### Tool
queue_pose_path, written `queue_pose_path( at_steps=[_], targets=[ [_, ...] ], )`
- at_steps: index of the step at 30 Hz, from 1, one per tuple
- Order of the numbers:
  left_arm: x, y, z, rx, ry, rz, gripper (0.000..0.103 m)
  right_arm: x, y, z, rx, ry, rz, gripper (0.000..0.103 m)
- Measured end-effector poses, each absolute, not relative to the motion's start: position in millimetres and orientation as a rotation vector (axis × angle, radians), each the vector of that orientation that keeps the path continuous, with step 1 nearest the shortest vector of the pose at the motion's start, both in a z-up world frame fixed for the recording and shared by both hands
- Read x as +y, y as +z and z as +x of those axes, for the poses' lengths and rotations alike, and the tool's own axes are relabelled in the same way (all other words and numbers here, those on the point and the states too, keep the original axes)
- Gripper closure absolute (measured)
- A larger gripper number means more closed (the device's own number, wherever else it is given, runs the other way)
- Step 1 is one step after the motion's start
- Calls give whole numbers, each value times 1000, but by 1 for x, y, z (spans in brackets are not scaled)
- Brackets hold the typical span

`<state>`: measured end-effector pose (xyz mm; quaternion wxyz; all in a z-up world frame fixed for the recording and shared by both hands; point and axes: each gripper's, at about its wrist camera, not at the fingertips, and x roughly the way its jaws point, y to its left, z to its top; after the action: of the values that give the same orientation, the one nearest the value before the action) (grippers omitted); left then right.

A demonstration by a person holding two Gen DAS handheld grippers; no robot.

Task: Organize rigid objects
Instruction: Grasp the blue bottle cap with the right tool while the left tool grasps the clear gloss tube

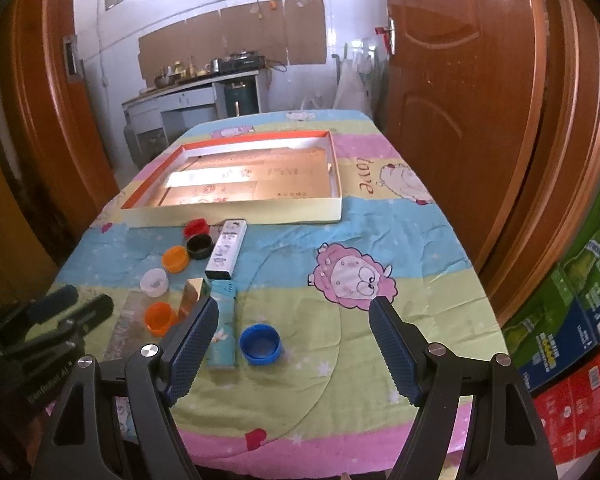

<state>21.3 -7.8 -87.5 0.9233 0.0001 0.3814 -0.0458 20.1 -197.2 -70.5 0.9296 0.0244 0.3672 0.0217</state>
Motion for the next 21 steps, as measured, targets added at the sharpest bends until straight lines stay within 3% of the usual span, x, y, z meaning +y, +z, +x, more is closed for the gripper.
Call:
queue_pose_path(
  at_steps=[12,18,21],
  targets=[
    [-17,-117,24,852,-112,50,54,-201,-95,25,805,122,33,24],
    [-10,-124,27,852,-111,41,61,-193,-113,28,844,125,-44,24],
    [-9,-124,27,841,-120,40,72,-191,-122,31,868,137,-60,37]
  ],
)
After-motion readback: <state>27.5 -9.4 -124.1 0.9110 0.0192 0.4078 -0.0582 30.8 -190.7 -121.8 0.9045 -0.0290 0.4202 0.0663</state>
